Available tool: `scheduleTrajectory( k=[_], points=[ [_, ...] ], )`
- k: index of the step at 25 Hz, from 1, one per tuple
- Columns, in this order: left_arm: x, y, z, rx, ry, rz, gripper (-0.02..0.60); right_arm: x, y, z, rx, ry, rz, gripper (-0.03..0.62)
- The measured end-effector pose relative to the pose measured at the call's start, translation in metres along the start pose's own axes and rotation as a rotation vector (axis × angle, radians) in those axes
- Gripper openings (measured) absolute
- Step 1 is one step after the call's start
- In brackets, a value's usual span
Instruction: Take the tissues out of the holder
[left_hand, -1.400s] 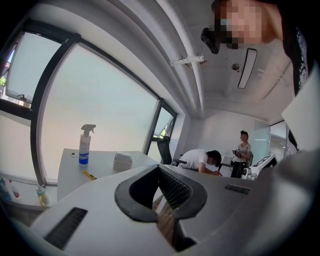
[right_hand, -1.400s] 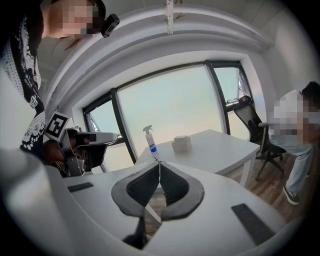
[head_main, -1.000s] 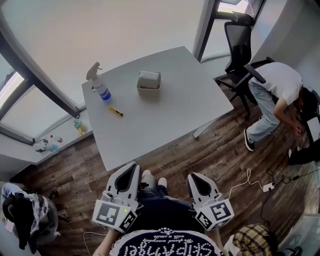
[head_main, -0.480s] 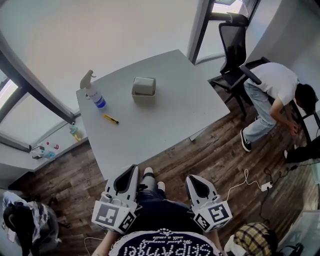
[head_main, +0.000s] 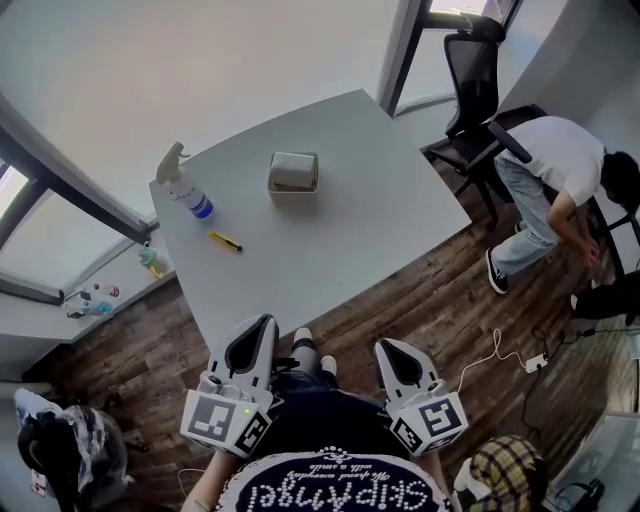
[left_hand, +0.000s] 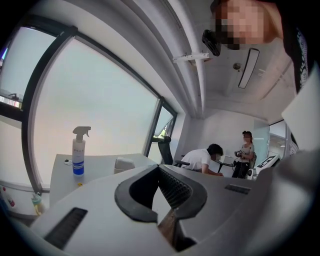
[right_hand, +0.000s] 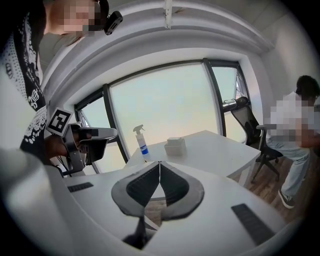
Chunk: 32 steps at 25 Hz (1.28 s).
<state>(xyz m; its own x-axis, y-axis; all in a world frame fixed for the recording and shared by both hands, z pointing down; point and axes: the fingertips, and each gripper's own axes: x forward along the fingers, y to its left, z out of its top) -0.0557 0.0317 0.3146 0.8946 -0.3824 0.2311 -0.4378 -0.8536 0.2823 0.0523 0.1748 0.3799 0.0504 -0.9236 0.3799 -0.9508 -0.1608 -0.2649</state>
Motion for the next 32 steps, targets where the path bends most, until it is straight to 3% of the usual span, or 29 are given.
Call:
scheduleTrajectory(
  k=[8, 13, 32],
  points=[
    [0.004, 0.068, 0.007, -0.033, 0.008, 0.127, 0.002, 0.026, 0.001, 0.001, 0.006, 0.051, 0.002, 0.014],
    [0.015, 0.092, 0.015, -0.034, 0.002, 0.147, 0.002, 0.042, -0.003, 0.004, 0.013, 0.066, -0.007, 0.014],
    [0.043, 0.117, 0.027, -0.053, 0.021, 0.024, 0.002, 0.071, 0.013, 0.021, 0.047, 0.046, -0.08, 0.014]
  ],
)
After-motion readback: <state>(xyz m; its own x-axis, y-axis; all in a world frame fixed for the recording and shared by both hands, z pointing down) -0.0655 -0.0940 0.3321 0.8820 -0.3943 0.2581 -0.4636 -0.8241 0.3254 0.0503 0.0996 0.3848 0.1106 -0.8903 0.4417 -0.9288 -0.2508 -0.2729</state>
